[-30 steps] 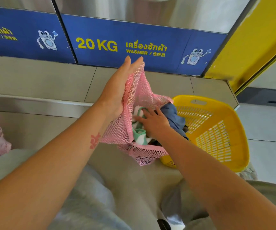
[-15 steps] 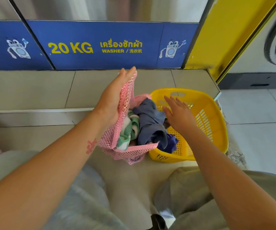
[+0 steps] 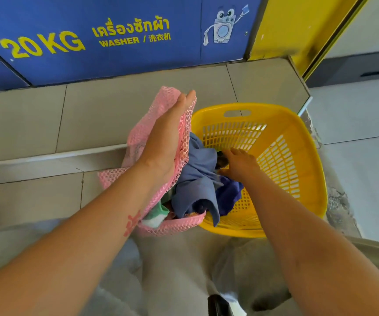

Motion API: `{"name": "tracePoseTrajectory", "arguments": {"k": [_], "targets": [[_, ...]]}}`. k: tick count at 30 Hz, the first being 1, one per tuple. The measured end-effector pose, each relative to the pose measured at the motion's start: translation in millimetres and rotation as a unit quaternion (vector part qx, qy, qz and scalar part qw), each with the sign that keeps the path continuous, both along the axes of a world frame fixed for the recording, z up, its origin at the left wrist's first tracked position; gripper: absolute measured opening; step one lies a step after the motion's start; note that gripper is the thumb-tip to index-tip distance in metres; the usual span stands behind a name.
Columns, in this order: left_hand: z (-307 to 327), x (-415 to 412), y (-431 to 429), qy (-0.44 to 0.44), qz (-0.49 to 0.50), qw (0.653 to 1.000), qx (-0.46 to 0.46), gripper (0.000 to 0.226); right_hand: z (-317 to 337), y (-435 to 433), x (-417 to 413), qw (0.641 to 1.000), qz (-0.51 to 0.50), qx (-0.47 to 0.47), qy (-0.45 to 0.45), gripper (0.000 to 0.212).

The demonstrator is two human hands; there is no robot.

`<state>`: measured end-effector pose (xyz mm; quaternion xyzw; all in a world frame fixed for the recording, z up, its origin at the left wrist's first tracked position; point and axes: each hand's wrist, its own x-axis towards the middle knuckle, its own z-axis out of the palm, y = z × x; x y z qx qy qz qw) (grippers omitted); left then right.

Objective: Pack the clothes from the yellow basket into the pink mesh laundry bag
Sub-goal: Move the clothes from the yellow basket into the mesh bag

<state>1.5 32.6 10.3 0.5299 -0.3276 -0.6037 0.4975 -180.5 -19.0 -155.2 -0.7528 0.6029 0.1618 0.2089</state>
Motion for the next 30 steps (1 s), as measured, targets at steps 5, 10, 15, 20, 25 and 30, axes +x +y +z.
{"name": "tracePoseTrajectory", "arguments": {"k": [5, 10, 15, 20, 25, 30], "targets": [[-11, 4, -17, -0.004, 0.016, 1.000, 0.017, 0.049, -28, -14, 27, 0.997, -0.025, 0.068, -0.003, 0.075], [-14, 10, -22, -0.010, 0.019, 1.000, 0.009, 0.053, -51, -10, 42, 0.987, -0.059, 0.151, -0.011, 0.064], [-9, 16, -23, -0.001, 0.008, 1.000, 0.014, 0.050, -50, -13, 43, 0.985, -0.114, 0.131, 0.011, 0.044], [2, 18, -17, 0.010, 0.013, 1.000, 0.006, 0.048, -21, -18, 18, 0.969, -0.215, 0.001, -0.119, 0.030], [20, 30, 0, 0.011, 0.028, 1.000, 0.004, 0.049, 25, 0, -10, 0.901, -0.311, -0.164, -0.254, 0.029], [43, 50, 22, 0.024, 0.046, 0.998, -0.028, 0.039, 97, 22, -14, 0.824, -0.307, -0.261, -0.399, 0.036]]}}
